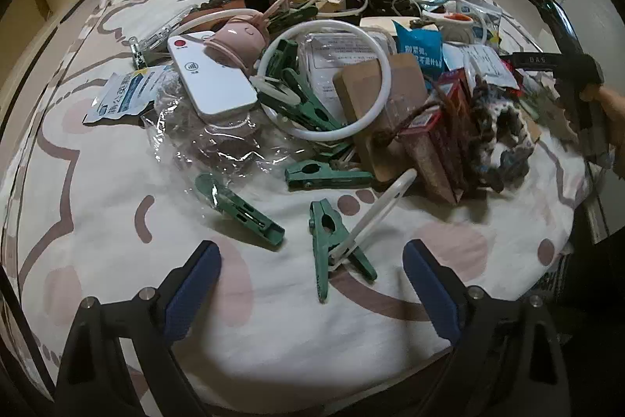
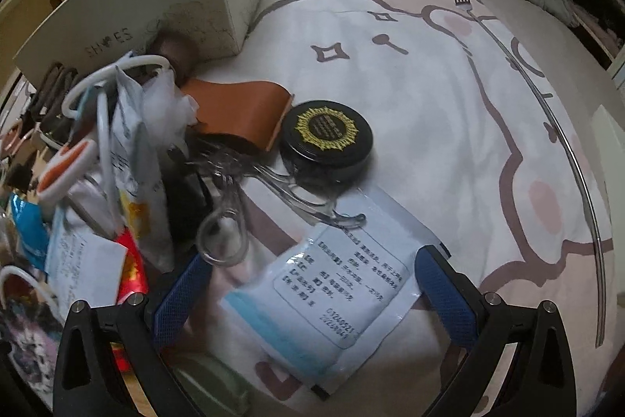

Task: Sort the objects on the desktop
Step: 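Close the left tool on a green clothespin while the right tool grasps the white packet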

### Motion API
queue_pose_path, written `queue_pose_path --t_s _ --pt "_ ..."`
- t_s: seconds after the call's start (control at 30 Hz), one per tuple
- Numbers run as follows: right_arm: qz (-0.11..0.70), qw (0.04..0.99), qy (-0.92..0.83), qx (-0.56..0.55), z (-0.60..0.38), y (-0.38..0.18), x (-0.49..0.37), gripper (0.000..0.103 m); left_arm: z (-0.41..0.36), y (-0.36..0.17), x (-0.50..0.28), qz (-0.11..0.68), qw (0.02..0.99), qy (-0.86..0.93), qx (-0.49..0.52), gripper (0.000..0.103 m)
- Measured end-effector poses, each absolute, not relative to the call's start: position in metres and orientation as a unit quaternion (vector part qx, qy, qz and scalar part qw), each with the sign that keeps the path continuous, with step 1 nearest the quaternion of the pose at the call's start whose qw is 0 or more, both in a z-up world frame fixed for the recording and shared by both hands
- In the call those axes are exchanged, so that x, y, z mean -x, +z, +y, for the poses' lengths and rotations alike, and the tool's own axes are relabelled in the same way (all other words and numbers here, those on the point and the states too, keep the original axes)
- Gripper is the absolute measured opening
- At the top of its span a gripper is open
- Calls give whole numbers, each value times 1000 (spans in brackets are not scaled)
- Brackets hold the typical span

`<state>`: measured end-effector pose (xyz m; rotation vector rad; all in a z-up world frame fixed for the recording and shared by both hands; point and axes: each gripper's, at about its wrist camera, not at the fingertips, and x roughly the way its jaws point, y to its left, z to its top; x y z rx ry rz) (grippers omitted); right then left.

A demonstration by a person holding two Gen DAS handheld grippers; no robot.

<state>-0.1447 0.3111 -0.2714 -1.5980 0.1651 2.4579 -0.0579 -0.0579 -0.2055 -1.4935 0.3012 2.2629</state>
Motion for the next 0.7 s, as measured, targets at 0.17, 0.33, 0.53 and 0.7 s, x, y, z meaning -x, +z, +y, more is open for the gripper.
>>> queue_pose_path --t_s 0.17,0.33,0.53,0.7 --pt "49 91 835 541 320 -277 135 103 -55 -210 54 138 210 813 525 94" --pt "47 77 835 543 324 -279 128 103 -53 -216 54 152 202 813 524 96" --pt "49 76 824 560 330 -277 122 103 -50 -218 56 163 196 810 528 97" --pt "45 89 823 560 340 -275 112 103 -51 -221 59 160 194 808 533 102"
